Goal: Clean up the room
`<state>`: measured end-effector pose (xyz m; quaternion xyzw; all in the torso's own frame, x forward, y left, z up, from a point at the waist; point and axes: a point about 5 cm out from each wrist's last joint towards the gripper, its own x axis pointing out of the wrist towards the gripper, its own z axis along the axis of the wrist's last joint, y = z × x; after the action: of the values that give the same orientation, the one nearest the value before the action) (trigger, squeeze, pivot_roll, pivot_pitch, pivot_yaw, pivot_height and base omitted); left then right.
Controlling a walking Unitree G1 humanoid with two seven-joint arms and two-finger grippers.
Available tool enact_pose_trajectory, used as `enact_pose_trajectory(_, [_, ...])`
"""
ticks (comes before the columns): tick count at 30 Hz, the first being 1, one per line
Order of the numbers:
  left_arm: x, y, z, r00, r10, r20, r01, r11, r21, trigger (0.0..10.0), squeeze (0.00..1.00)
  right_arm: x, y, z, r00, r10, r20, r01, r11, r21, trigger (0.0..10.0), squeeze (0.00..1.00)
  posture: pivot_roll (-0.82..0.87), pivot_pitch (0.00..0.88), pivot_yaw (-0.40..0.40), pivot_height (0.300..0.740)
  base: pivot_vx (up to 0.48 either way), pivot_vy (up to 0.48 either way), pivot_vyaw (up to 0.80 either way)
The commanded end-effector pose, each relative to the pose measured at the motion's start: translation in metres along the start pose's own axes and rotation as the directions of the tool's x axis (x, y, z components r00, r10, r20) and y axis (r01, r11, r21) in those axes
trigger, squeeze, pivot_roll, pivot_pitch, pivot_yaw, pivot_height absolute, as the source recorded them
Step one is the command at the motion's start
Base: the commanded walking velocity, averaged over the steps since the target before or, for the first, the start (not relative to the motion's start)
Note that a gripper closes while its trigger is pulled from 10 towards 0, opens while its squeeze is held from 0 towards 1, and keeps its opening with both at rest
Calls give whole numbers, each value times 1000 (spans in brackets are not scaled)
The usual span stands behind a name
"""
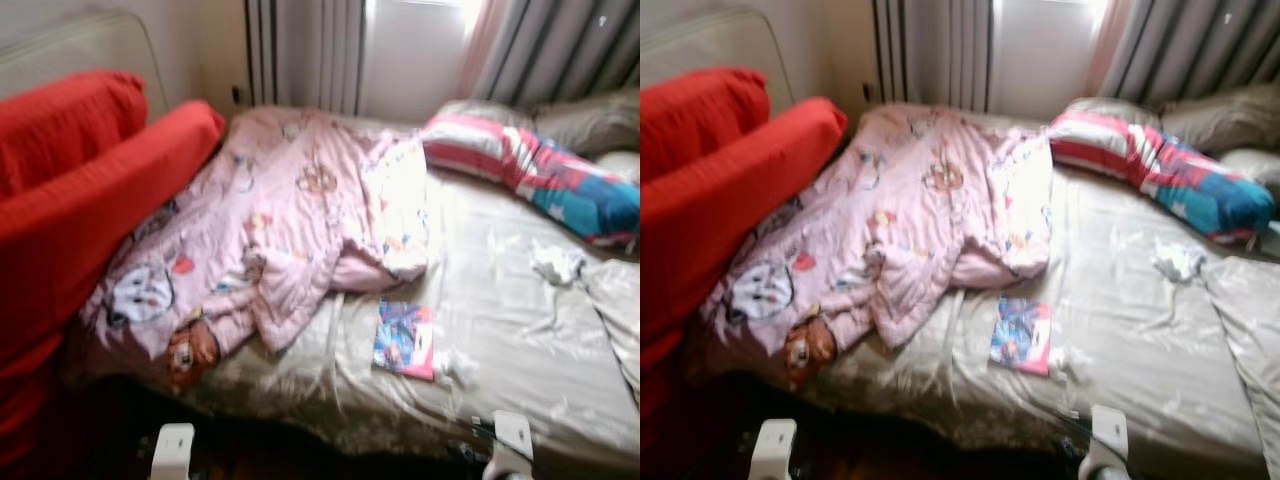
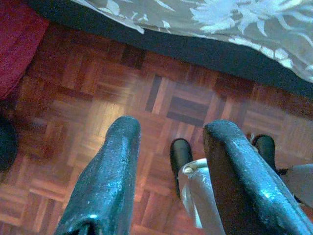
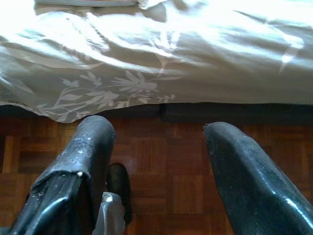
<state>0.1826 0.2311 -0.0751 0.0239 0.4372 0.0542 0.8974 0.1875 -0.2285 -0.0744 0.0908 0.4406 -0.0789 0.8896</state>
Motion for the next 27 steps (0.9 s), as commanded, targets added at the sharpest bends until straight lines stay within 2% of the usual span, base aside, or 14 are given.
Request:
enact_pose_trajectory(1, [-1, 3, -3, 1000, 5, -16, -5, 1000, 7, 10000, 0, 1, 3, 4, 1000, 3, 18, -3, 1000, 17, 10000, 0, -12, 16, -28, 740, 0, 0, 0])
enact_pose_trajectory(9, [-1, 3, -4, 1000, 2, -18, -2, 1000, 2, 10000, 0, 1, 3, 4, 1000, -2, 21, 1, 1000, 31, 10000, 0, -12, 18, -29, 740, 0, -224, -53])
enact_pose_trajectory(20, [-1, 3, -3, 1000, 0, -19, 1, 1000, 10, 10000, 0, 1, 3, 4, 1000, 5, 21, -6, 999, 33, 10000, 0, -9, 20, -29, 740, 0, -44, -775])
enact_pose_trajectory(27, [-1, 3, -2, 1000, -9, -5, 9, 1000, -3, 10000, 0, 1, 3, 6, 999, 2, 46, -4, 999, 42, 10000, 0, -12, 19, -28, 740, 0, -112, 0])
